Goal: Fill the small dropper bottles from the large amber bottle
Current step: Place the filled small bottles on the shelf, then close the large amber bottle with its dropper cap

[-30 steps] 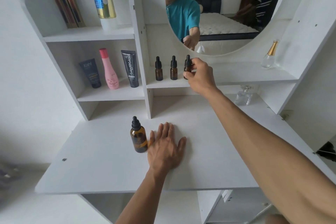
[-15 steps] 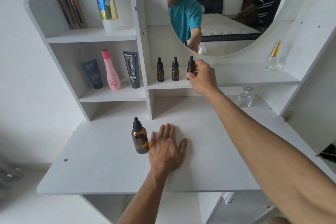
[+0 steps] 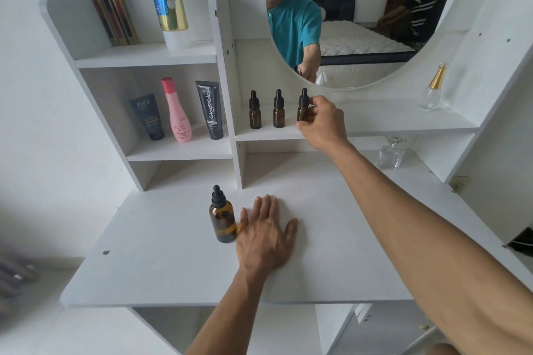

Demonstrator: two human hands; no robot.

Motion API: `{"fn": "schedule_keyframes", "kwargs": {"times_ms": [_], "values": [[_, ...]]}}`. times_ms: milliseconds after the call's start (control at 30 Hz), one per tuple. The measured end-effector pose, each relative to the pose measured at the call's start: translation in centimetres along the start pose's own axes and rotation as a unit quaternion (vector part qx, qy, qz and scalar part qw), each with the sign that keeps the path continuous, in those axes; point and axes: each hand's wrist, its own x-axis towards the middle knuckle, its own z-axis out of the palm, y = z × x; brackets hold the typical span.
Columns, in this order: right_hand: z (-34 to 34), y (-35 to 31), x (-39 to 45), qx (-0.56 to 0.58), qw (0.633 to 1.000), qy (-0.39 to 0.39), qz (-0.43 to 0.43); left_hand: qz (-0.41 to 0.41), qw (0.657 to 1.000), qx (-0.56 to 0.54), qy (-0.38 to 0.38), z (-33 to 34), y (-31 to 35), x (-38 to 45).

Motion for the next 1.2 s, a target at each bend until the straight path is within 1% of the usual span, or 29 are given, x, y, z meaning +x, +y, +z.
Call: {"fn": "schedule_keyframes", "kwargs": {"times_ms": [100, 267, 367, 533, 600, 700, 733, 833, 900, 967, 1000, 1033, 1067, 1100, 1200], "values": [[-0.2, 0.3, -0.4, 0.011, 1.0, 0.001, 0.007, 0.0, 1.0, 0.001, -0.003, -0.1, 0.0, 0.0], [-1.6, 0.8, -2.6, 0.039, 0.999, 0.019, -0.006, 0.0, 1.0, 0.001, -0.015, -0.2, 0.0, -0.1], [-2.3, 1.1, -5.2, 0.07, 0.996, 0.037, -0.029, 0.008, 1.0, 0.001, -0.017, -0.3, -0.1, -0.2], [-1.8, 1.4, -10.1, 0.106, 0.993, 0.02, -0.044, 0.039, 0.999, -0.027, -0.026, -1.0, 0.0, -1.9], [-1.0, 1.2, -11.8, 0.116, 0.993, -0.007, -0.036, 0.056, 0.997, -0.051, -0.01, -1.1, -0.2, -3.2], [0.4, 0.5, -14.0, 0.125, 0.99, -0.06, -0.02, 0.074, 0.989, -0.115, 0.052, -1.2, -0.9, -5.4], [0.8, 0.2, -14.6, 0.127, 0.989, -0.072, -0.021, 0.064, 0.984, -0.146, 0.078, -1.4, -1.2, -6.1], [2.1, -1.1, -15.7, 0.132, 0.986, -0.097, -0.032, -0.001, 0.964, -0.218, 0.153, -2.0, -2.1, -8.0], [2.9, -2.1, -16.1, 0.14, 0.983, -0.11, -0.038, -0.034, 0.941, -0.249, 0.228, -2.5, -2.8, -8.8], [3.7, -3.0, -16.3, 0.147, 0.98, -0.126, -0.044, -0.073, 0.908, -0.278, 0.305, -3.1, -3.6, -9.1], [4.1, -3.6, -16.3, 0.146, 0.979, -0.136, -0.051, -0.093, 0.894, -0.286, 0.333, -3.6, -4.1, -9.0], [4.3, -4.0, -16.3, 0.143, 0.977, -0.144, -0.058, -0.116, 0.886, -0.289, 0.344, -3.9, -4.3, -8.8], [4.6, -4.5, -16.2, 0.142, 0.976, -0.154, -0.065, -0.14, 0.882, -0.295, 0.339, -4.3, -4.7, -8.4], [4.8, -4.9, -16.1, 0.14, 0.973, -0.166, -0.071, -0.156, 0.883, -0.308, 0.317, -4.5, -5.1, -7.9], [5.4, -6.0, -15.9, 0.128, 0.965, -0.211, -0.093, -0.146, 0.891, -0.37, 0.22, -4.7, -6.2, -6.4]]}}
